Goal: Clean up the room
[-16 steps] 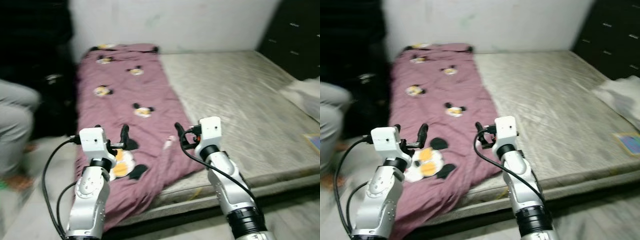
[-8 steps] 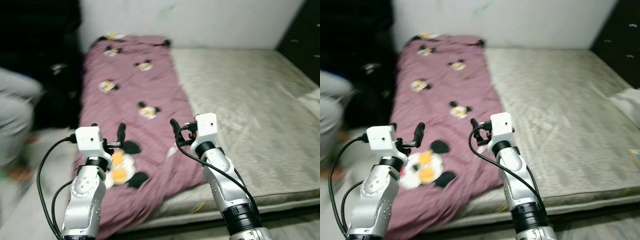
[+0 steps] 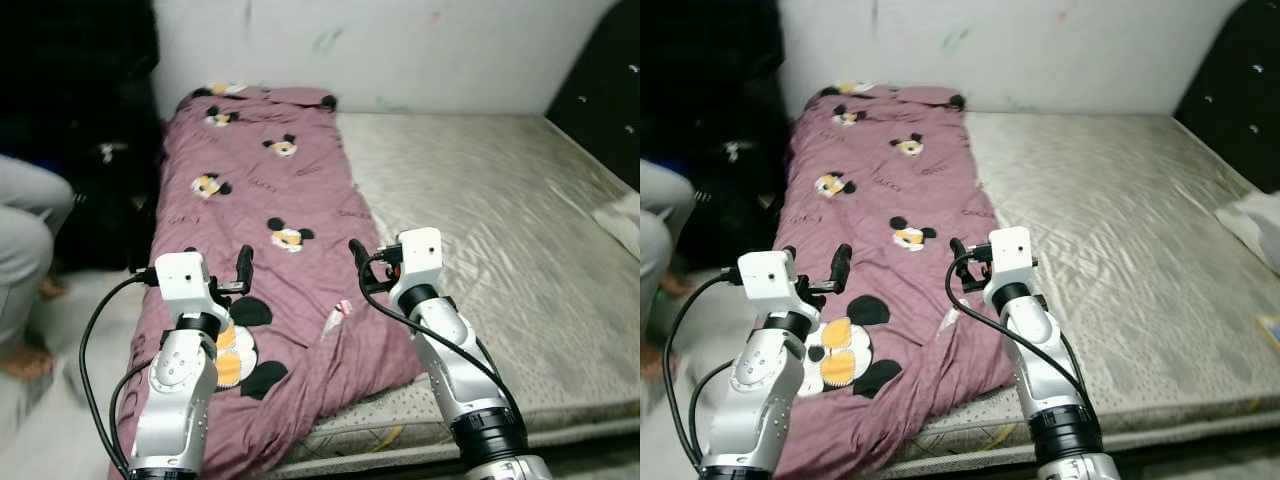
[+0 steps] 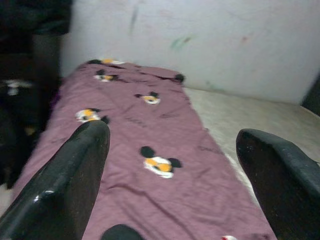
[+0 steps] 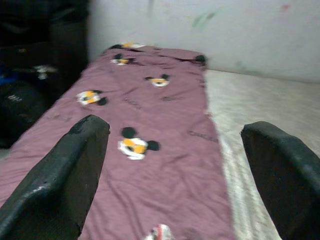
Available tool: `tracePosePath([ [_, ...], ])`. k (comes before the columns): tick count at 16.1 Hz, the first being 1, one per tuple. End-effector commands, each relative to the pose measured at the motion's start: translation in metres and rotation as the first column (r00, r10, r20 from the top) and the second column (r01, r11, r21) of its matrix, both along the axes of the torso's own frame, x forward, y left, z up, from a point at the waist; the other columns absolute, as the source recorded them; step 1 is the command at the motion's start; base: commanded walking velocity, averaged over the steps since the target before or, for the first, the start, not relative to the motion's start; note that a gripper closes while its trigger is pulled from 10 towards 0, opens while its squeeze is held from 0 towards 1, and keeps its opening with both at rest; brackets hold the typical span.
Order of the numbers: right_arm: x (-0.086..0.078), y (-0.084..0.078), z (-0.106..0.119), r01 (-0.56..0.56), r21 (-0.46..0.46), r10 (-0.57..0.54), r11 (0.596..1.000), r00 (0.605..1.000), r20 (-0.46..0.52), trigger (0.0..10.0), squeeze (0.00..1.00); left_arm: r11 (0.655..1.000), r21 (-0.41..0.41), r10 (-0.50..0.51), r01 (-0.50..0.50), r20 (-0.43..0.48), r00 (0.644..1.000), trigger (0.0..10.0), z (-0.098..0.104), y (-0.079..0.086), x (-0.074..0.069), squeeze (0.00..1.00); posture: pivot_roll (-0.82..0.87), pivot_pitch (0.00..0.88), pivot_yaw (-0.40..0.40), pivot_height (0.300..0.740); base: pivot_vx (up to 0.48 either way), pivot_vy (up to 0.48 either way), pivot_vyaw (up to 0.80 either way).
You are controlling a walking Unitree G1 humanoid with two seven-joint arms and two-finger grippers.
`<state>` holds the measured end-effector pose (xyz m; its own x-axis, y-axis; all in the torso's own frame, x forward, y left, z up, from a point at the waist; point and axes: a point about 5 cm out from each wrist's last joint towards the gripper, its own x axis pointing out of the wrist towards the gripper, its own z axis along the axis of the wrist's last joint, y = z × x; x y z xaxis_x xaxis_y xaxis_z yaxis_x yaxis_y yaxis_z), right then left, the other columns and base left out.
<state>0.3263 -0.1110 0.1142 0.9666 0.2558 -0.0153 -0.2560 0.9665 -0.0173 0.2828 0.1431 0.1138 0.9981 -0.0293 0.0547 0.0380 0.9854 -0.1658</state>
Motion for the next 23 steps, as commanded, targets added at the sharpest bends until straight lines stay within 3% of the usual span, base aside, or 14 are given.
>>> tracePosePath([
  [1,0.001,-0.008,-0.001,0.026,-0.006,-0.026,1.000,1.000,-0.007,10.0,0.00,1.000,0.010,-0.012,0.012,-0.003,1.000,10.0,0.001,-0.004,0.001,0.00,0.02,0.000,-0.051,0.740,0.000,0.000,-0.59],
  [7,0.004,-0.011,0.004,0.023,-0.010,-0.023,1.000,1.000,0.013,10.0,0.00,0.993,0.007,0.114,-0.114,0.001,0.994,10.0,0.001,0.014,-0.006,0.00,0.01,0.000,-0.041,0.740,0.000,0.000,-0.08],
  [9,0.000,-0.015,0.002,0.023,-0.014,-0.023,1.000,1.000,0.009,10.0,0.00,0.984,0.089,0.153,-0.154,0.020,0.988,10.0,0.005,0.024,-0.012,0.00,0.00,0.000,-0.042,0.740,0.000,0.000,0.00],
  [10,-0.006,-0.018,-0.002,0.017,-0.023,-0.017,1.000,1.000,-0.002,10.0,0.00,0.966,0.188,0.175,-0.178,0.036,0.984,10.0,0.006,0.036,-0.027,0.00,0.00,0.000,-0.041,0.740,0.000,0.000,0.00],
  [13,-0.015,-0.022,-0.010,0.009,-0.036,-0.010,0.999,1.000,-0.025,10.0,0.00,0.869,0.379,0.336,-0.318,0.020,0.942,10.0,0.002,0.063,-0.043,0.00,0.02,0.000,-0.046,0.740,0.000,0.000,0.00],
  [14,-0.017,-0.023,-0.011,0.012,-0.038,-0.013,0.999,1.000,-0.026,10.0,0.00,0.904,0.362,0.220,-0.228,0.063,0.973,10.0,0.004,0.059,-0.046,0.00,0.02,0.000,-0.049,0.740,0.000,0.000,0.00],
  [23,-0.024,-0.030,-0.006,0.032,-0.042,-0.033,0.999,0.999,-0.023,10.0,0.00,0.929,0.308,0.199,-0.205,0.050,0.979,10.0,0.001,0.058,-0.055,0.00,0.01,0.000,-0.057,0.740,0.000,0.000,0.00],
])
